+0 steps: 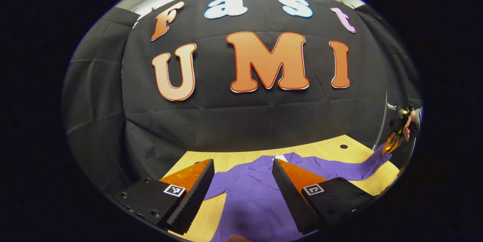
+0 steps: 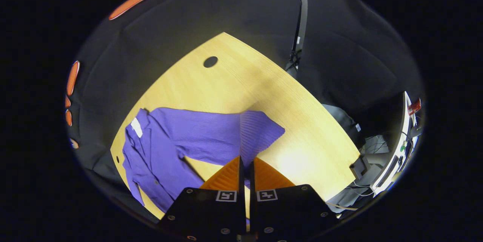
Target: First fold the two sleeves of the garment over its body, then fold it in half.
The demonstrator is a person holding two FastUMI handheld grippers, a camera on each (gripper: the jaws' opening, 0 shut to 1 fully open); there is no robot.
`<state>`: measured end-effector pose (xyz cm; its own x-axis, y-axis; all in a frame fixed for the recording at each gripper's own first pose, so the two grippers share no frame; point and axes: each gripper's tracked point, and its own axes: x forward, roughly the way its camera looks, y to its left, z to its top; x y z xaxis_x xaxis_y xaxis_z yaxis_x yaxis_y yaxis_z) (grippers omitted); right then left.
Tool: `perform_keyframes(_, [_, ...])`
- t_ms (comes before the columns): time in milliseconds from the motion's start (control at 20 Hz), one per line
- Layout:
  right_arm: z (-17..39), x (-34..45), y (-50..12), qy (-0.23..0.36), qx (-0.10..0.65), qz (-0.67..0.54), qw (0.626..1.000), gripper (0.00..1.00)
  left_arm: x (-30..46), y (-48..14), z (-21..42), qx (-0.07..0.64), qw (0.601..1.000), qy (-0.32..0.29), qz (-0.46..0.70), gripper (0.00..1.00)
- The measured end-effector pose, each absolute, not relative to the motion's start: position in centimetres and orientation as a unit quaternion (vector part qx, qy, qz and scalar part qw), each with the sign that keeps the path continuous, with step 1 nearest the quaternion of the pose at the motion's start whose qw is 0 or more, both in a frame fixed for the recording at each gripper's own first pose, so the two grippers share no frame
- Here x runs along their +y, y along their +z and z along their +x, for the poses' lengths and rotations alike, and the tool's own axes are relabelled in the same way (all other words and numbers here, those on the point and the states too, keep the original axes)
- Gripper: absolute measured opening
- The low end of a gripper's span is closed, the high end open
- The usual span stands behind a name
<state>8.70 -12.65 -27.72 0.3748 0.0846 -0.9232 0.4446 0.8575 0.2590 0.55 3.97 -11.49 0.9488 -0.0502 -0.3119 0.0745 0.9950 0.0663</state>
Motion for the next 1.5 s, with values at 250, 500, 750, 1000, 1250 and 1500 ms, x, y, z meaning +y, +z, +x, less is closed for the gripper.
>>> perform_keyframes(250, [10.2,-6.9,-22.9,-0.096,0.526,0.212,0.818,0.05,9.5,-13.0,1.7,0.17,0.983,-0.049,0.05,0.97])
perform_keyframes(500, [11.4,-1.6,-19.5,-0.072,0.515,0.187,0.834,0.05,14.1,-14.5,2.2,0.182,0.981,-0.044,0.049,0.97])
perform_keyframes(750, [12.7,4.0,-16.0,-0.032,0.498,0.167,0.85,0.05,17.2,-16.0,2.0,0.197,0.979,-0.029,0.036,0.97])
perform_keyframes(1000, [13.3,10.8,-13.0,0.026,0.484,0.141,0.863,0.05,20.2,-16.9,1.4,0.209,0.977,-0.015,0.037,0.97])
perform_keyframes(1250, [12.9,18.2,-12.6,0.083,0.49,0.127,0.858,0.05,23.5,-16.8,1.9,0.204,0.978,0.006,0.052,0.97])
perform_keyframes(1500, [12.2,25.6,-13.1,0.14,0.496,0.127,0.848,0.05,26.2,-16.2,3.0,0.198,0.978,0.02,0.065,0.97])
